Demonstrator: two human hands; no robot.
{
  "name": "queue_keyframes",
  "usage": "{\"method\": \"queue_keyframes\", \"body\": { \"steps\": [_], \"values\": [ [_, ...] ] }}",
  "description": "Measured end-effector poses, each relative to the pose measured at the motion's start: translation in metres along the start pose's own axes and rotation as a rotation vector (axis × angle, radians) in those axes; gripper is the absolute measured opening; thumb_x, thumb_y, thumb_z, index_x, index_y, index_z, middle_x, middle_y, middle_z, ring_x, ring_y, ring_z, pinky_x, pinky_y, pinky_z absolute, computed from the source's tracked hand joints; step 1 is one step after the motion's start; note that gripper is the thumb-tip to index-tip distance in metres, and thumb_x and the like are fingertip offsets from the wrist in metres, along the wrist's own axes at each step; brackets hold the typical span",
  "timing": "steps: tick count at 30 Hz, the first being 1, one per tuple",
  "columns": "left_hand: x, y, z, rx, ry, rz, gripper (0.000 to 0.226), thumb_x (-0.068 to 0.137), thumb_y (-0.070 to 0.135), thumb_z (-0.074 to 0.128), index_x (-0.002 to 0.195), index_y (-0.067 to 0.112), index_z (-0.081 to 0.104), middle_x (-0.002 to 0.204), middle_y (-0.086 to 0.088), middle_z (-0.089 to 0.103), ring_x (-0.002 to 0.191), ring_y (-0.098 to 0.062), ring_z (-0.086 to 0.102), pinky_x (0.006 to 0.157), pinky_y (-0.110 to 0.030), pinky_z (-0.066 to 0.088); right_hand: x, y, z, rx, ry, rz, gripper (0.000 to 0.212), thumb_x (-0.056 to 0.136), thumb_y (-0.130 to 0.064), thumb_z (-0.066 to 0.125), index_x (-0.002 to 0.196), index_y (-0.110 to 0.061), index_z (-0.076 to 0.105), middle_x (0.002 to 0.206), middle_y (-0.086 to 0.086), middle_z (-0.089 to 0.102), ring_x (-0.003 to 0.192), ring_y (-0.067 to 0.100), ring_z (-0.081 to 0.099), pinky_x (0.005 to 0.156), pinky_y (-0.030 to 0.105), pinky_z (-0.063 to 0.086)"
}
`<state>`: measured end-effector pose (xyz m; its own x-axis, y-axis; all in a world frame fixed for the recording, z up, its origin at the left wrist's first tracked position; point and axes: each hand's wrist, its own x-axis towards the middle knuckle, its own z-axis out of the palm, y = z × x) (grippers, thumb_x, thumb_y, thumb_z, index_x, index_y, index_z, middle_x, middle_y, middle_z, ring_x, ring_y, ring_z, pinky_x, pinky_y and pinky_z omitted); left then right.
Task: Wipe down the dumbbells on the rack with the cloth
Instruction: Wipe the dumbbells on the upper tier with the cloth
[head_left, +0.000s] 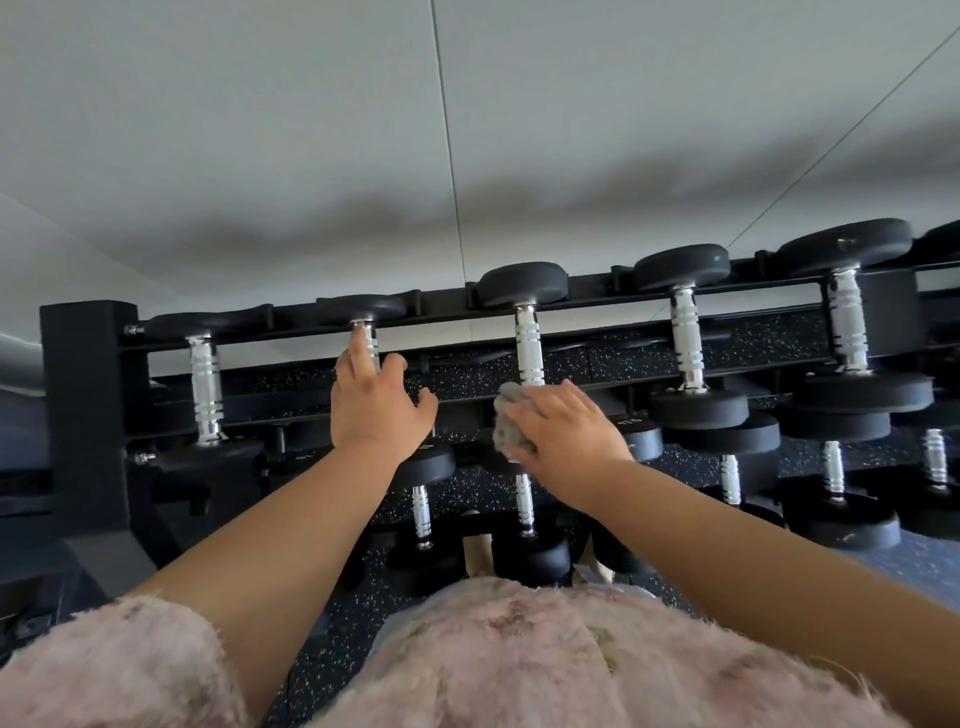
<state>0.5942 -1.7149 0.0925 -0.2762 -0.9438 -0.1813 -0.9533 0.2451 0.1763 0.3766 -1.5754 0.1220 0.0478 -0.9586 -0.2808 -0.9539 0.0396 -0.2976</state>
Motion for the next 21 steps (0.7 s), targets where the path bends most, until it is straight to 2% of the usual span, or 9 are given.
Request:
{"method": "queue_keyframes", "body": {
  "steps": [1,3,4,5,8,10,16,18,21],
  "values": [
    [0.0,0.0,0.0,-0.001,0.002,0.004,0.044,0.089,0.051,0.067,0.123,0.022,0.063,0.172,-0.01,0.005,0.152,-0.038,0.023,0.114,-0.053,0.044,-0.001,0.007,-0.002,0.047,0.026,0.068,0.054,0.101,-0.057,0.045,0.151,-0.036,0.044,0.152,-0.013,0.046,0.138,0.015,0.044,0.124,0.042,0.027],
    [0.001,-0.001,0.001,0.003,0.007,0.011,0.045,0.089,0.051,0.067,0.123,0.022,0.064,0.172,-0.011,0.006,0.152,-0.037,0.024,0.114,-0.053,0.044,-0.003,0.015,-0.006,0.148,0.073,0.186,0.046,0.101,-0.052,0.05,0.144,-0.035,0.051,0.135,-0.012,0.057,0.121,0.012,0.053,0.104,0.035,0.05],
    [0.001,-0.002,0.001,0.005,0.005,0.009,0.046,0.089,0.051,0.067,0.124,0.021,0.064,0.171,-0.011,0.007,0.151,-0.037,0.024,0.114,-0.052,0.044,-0.004,0.014,-0.007,0.185,0.088,0.21,0.044,0.1,-0.052,0.051,0.141,-0.034,0.053,0.13,-0.011,0.058,0.116,0.012,0.054,0.095,0.033,0.054],
    [0.001,-0.002,0.001,0.007,0.002,0.006,0.046,0.089,0.052,0.067,0.124,0.021,0.064,0.171,-0.012,0.007,0.151,-0.037,0.024,0.114,-0.052,0.044,-0.005,0.011,-0.006,0.196,0.094,0.21,0.044,0.1,-0.052,0.051,0.14,-0.033,0.054,0.129,-0.01,0.058,0.115,0.013,0.055,0.092,0.033,0.055],
    [0.0,-0.003,0.003,0.012,0.0,0.01,0.047,0.089,0.052,0.067,0.124,0.021,0.063,0.171,-0.013,0.007,0.15,-0.038,0.025,0.111,-0.053,0.045,-0.002,-0.006,0.004,0.111,0.096,0.127,0.048,0.098,-0.054,0.055,0.138,-0.028,0.058,0.13,-0.006,0.058,0.12,0.018,0.054,0.103,0.037,0.051],
    [0.0,-0.003,0.002,0.009,0.002,0.015,0.046,0.089,0.052,0.068,0.123,0.021,0.063,0.171,-0.013,0.006,0.151,-0.038,0.024,0.112,-0.053,0.045,0.007,-0.016,0.012,0.025,0.165,0.053,0.042,0.096,-0.049,0.06,0.13,-0.024,0.065,0.124,-0.002,0.062,0.115,0.021,0.058,0.101,0.042,0.052],
    [-0.001,-0.003,0.002,0.008,-0.021,0.013,0.046,0.09,0.053,0.067,0.125,0.023,0.061,0.172,-0.01,0.002,0.152,-0.037,0.02,0.112,-0.052,0.046,0.026,-0.023,0.024,-0.172,0.134,-0.147,0.044,0.102,-0.042,0.037,0.127,-0.023,0.068,0.12,-0.006,0.065,0.104,0.021,0.06,0.092,0.036,0.049],
    [-0.002,-0.004,0.003,0.001,-0.019,0.019,0.045,0.09,0.053,0.067,0.124,0.024,0.061,0.171,-0.009,0.002,0.152,-0.037,0.021,0.111,-0.051,0.047,0.015,-0.013,0.013,-0.079,0.174,-0.085,0.045,0.101,-0.049,0.039,0.132,-0.03,0.066,0.122,-0.01,0.065,0.108,0.017,0.061,0.094,0.035,0.053],
    [-0.001,-0.002,0.001,-0.014,-0.028,0.024,0.045,0.09,0.052,0.066,0.125,0.025,0.061,0.171,-0.008,0.003,0.152,-0.036,0.021,0.111,-0.052,0.047,-0.006,0.011,0.002,0.155,0.144,0.22,0.045,0.099,-0.066,0.045,0.128,-0.036,0.061,0.115,-0.014,0.061,0.102,0.007,0.059,0.088,0.03,0.058]
  ]
}}
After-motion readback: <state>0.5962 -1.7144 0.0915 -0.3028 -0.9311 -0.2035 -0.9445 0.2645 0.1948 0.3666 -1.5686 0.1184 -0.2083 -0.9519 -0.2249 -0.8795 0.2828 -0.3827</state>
